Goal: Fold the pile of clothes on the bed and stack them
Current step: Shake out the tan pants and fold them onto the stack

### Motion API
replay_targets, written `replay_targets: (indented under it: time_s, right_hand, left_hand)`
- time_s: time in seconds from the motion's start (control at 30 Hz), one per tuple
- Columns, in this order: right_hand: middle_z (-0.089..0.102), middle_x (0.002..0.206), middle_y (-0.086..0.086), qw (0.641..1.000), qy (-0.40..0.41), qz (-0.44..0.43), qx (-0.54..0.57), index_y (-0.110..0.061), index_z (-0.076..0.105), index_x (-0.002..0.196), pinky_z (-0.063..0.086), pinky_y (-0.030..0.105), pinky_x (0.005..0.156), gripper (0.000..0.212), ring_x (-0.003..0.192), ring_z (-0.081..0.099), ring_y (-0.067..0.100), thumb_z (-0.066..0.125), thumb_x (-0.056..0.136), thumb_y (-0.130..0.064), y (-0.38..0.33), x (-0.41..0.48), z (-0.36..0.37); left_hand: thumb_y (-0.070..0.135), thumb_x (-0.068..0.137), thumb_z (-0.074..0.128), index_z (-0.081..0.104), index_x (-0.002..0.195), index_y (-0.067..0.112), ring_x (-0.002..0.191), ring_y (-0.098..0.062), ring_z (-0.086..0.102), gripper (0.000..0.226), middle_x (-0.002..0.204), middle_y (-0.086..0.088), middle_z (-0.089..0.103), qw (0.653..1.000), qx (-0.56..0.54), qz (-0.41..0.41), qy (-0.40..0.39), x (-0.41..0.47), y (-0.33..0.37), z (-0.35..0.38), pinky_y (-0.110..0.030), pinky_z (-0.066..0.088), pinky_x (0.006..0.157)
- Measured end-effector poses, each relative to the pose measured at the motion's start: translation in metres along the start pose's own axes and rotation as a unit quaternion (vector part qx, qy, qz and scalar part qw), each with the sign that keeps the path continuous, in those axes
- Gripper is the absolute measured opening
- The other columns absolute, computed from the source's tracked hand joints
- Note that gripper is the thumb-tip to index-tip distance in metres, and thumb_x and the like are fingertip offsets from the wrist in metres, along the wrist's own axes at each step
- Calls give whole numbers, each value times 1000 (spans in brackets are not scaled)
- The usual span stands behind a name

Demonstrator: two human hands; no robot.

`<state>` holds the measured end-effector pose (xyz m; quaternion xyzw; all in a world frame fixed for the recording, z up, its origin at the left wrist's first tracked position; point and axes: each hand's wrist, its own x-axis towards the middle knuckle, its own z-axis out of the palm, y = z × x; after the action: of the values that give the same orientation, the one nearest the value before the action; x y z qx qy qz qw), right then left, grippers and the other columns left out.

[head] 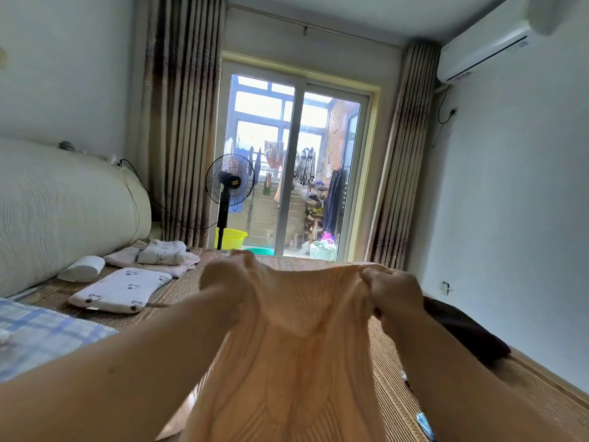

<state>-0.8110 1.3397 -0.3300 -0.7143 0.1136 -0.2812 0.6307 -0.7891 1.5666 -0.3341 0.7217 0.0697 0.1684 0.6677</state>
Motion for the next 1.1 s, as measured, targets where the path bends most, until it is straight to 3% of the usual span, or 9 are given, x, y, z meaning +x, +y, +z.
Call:
replay_targets:
  time_s: [0.17, 0.4, 0.53, 0.6, 0.67, 0.77, 0.83, 0.9, 1.1]
  right_hand:
    - [68, 73, 19, 991, -106, -37, 68, -6, 69, 65, 54, 55, 74, 19, 68, 64, 33, 69, 84, -4, -10, -42, 19]
    - [73, 81, 19, 969, -214, -104, 65, -5, 73, 80, 57, 46, 72, 23, 73, 70, 27, 69, 87, -26, -18, -59, 17]
    - [72, 82, 16, 955, -268, -106, 71, -10, 75, 83, 56, 44, 73, 16, 75, 67, 26, 61, 90, -7, -15, -56, 8]
    - [74, 85, 9, 960, -248, -95, 87, -15, 75, 87, 56, 40, 78, 23, 78, 69, 22, 57, 92, -2, -19, -52, 6]
    - [74, 84, 6, 960, -237, -79, 127, -13, 72, 92, 57, 35, 79, 24, 78, 69, 19, 53, 92, 2, -28, -45, 7]
    - [74, 78, 5, 943, -254, -66, 204, -8, 69, 93, 58, 26, 71, 25, 71, 70, 16, 48, 93, 5, -49, -37, 4]
    - [74, 78, 5, 937, -265, -72, 216, -7, 69, 93, 57, 26, 70, 24, 71, 70, 16, 47, 94, 4, -61, -33, -3]
    - [74, 78, 5, 934, -271, -77, 217, -7, 69, 93, 58, 27, 69, 25, 71, 70, 16, 46, 95, 3, -69, -30, -12]
    - [64, 78, 2, 970, -190, -91, 118, -11, 67, 93, 49, 28, 60, 20, 67, 57, 14, 50, 95, -2, -84, -21, -36]
  left_hand:
    - [36, 92, 60, 71, 65, 16, 59, -23, 64, 35, 64, -6, 67, 977, -93, 94, -169, -50, 5, 39, -28, 46, 55]
    - [45, 93, 54, 74, 69, 18, 67, -22, 69, 42, 71, -5, 72, 961, -120, 93, -229, -69, 14, 45, -31, 54, 60]
    - [57, 87, 55, 73, 86, 11, 58, -17, 63, 49, 65, -3, 67, 958, -52, 97, -265, -70, 19, 28, -27, 49, 53]
    - [52, 88, 57, 73, 97, 15, 71, -16, 62, 41, 77, 1, 69, 969, -3, 187, -160, -60, 15, 17, -33, 50, 67]
    - [52, 82, 67, 58, 127, 22, 105, -20, 59, 55, 117, -7, 62, 975, 53, 200, -81, -50, 3, 7, -40, 49, 92]
    - [50, 63, 81, 28, 149, 24, 134, -28, 39, 104, 145, -6, 41, 975, 9, 25, -221, -49, -14, 1, -51, 29, 110]
    - [39, 68, 81, 56, 129, 25, 122, -24, 52, 67, 128, 1, 61, 935, -75, -36, -345, -50, -19, 1, -50, 32, 100]
    - [28, 68, 80, 68, 103, 22, 103, -21, 60, 38, 106, 0, 71, 927, -136, -31, -348, -45, -12, 2, -45, 38, 97]
    - [25, 93, 57, 58, 125, 14, 96, -21, 59, 33, 109, -4, 63, 932, -198, 3, -304, -24, 46, 2, -41, 43, 96]
